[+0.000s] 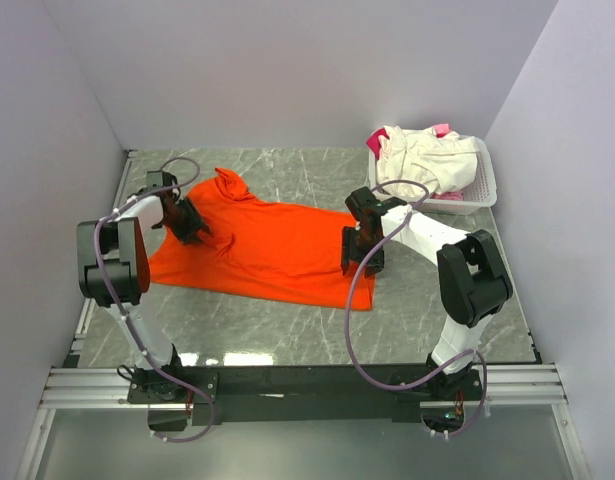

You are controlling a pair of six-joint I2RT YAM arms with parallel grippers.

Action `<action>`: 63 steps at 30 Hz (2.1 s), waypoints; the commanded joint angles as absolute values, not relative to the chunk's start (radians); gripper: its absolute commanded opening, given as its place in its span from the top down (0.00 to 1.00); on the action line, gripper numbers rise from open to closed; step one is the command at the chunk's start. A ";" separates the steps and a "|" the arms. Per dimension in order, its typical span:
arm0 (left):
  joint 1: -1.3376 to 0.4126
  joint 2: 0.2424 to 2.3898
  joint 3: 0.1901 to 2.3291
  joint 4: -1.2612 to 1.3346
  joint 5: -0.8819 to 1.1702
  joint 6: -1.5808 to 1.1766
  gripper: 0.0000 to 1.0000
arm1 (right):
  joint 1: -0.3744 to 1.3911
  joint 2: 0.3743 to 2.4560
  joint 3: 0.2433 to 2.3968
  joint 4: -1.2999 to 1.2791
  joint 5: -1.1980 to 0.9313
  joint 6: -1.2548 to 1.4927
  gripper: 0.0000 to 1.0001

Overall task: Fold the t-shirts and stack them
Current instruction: Fold the tshirt

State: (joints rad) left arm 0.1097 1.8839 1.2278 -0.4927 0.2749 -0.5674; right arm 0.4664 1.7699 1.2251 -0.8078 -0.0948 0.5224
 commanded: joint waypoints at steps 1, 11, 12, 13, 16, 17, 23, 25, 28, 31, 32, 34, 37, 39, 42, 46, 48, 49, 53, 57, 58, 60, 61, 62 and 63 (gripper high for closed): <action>0.084 1.910 1.295 -0.457 0.308 -0.581 0.54 | 0.460 1.775 1.266 -0.821 -0.084 0.514 0.35; 0.052 1.970 1.397 -0.416 0.393 -0.655 0.55 | 0.456 1.775 1.264 -0.821 -0.080 0.528 0.35; 0.052 1.970 1.402 -0.407 0.403 -0.663 0.55 | 0.454 1.772 1.264 -0.822 -0.078 0.529 0.35; 0.052 1.967 1.408 -0.397 0.420 -0.678 0.55 | 0.454 1.772 1.264 -0.824 -0.077 0.531 0.35; 0.055 1.951 1.434 -0.380 0.433 -0.696 0.55 | 0.456 1.766 1.262 -0.822 -0.072 0.534 0.35; 0.063 1.945 1.442 -0.373 0.437 -0.701 0.55 | 0.456 1.766 1.264 -0.824 -0.071 0.538 0.35; 0.113 1.895 1.431 -0.379 0.434 -0.693 0.55 | 0.456 1.738 1.275 -0.838 -0.061 0.549 0.35; 0.123 1.878 1.422 -0.396 0.419 -0.664 0.55 | 0.456 1.723 1.284 -0.854 -0.049 0.552 0.35; 0.136 1.856 1.376 -0.417 0.396 -0.621 0.55 | 0.457 1.700 1.322 -0.882 -0.031 0.554 0.35; 0.156 1.835 1.312 -0.411 0.385 -0.600 0.55 | 0.460 1.695 1.354 -0.876 -0.031 0.545 0.35; 0.166 1.832 1.296 -0.411 0.384 -0.594 0.55 | 0.460 1.698 1.361 -0.870 -0.043 0.540 0.35; 0.173 1.822 1.260 -0.413 0.368 -0.572 0.55 | 0.459 1.724 1.368 -0.845 -0.061 0.534 0.35; 0.193 1.812 1.220 -0.408 0.351 -0.549 0.55 | 0.460 1.764 1.368 -0.790 -0.101 0.531 0.35; 0.212 1.806 1.204 -0.402 0.345 -0.537 0.55 | 0.460 1.790 1.351 -0.735 -0.132 0.529 0.35; 0.235 1.801 1.175 -0.394 0.330 -0.520 0.55 | 0.460 1.830 1.332 -0.687 -0.152 0.528 0.36; 0.259 1.792 1.132 -0.391 0.316 -0.500 0.55 | 0.460 1.858 1.290 -0.652 -0.144 0.531 0.36; 0.268 1.778 1.115 -0.388 0.305 -0.488 0.56 | 0.457 1.867 1.253 -0.634 -0.140 0.535 0.37; 0.271 1.775 1.095 -0.388 0.304 -0.485 0.56 | 0.459 1.870 1.240 -0.629 -0.138 0.541 0.37; 0.287 1.749 1.051 -0.387 0.287 -0.479 0.56 | 0.459 1.876 1.172 -0.614 -0.140 0.561 0.37; 0.299 1.706 1.009 -0.403 0.253 -0.486 0.56 | 0.460 1.864 1.124 -0.617 -0.153 0.577 0.37; 0.301 1.700 0.996 -0.410 0.236 -0.489 0.57 | 0.459 1.859 1.108 -0.620 -0.158 0.578 0.37; 0.308 1.680 0.977 -0.431 0.226 -0.500 0.58 | 0.459 1.848 1.094 -0.636 -0.161 0.583 0.37; 0.311 1.671 0.960 -0.437 0.218 -0.505 0.57 | 0.460 1.842 1.076 -0.643 -0.163 0.587 0.37; 0.313 1.660 0.950 -0.443 0.215 -0.506 0.58 | 0.460 1.827 1.065 -0.646 -0.166 0.588 0.37; 0.316 1.637 0.939 -0.448 0.210 -0.515 0.58 | 0.462 1.819 1.054 -0.650 -0.172 0.591 0.37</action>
